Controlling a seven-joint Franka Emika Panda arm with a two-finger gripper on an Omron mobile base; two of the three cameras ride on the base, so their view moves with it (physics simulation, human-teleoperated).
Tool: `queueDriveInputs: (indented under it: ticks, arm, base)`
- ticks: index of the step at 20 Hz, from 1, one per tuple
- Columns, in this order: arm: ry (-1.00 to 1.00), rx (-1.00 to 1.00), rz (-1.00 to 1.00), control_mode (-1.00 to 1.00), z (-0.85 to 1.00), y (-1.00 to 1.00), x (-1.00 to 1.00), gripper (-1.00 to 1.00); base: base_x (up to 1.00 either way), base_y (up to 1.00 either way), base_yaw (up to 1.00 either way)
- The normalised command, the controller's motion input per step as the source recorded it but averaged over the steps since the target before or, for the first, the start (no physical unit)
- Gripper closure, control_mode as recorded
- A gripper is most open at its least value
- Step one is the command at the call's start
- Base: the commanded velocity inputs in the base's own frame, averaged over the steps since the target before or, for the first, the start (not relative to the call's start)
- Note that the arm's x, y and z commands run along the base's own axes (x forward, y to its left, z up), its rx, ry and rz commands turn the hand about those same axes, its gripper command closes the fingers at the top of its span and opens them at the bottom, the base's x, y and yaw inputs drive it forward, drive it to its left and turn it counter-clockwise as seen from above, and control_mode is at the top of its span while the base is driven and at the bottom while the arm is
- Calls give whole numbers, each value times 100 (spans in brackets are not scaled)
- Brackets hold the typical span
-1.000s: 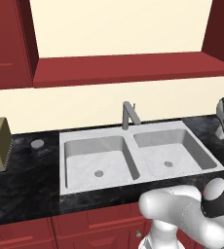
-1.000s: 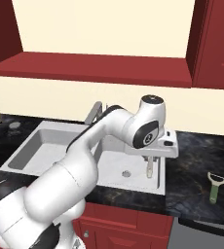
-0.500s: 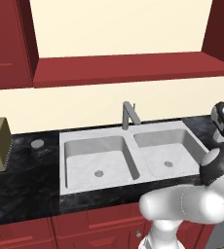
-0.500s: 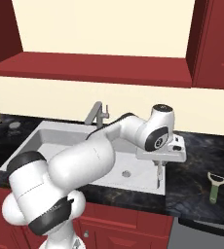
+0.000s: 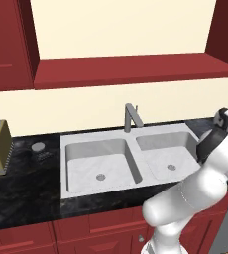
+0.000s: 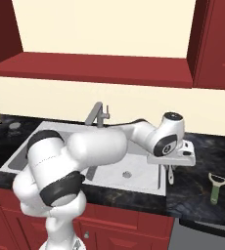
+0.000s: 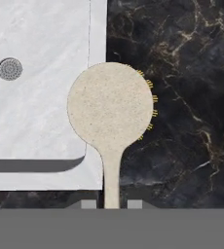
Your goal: Open the cabinet. Pick the dish brush and place it next to the sink. Then close the cabinet.
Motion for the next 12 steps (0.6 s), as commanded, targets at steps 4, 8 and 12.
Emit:
queueDriveInputs:
  ticks: [4,8,12]
  arm:
    - [0,0,3,-100,-22,-36,33,100]
    - [0,0,6,-100,-17,-42,10,100]
    - [0,0,6,-100,-15,-29,0,100]
  base:
    - [0,0,0]
    - [0,0,0]
    - [0,0,0]
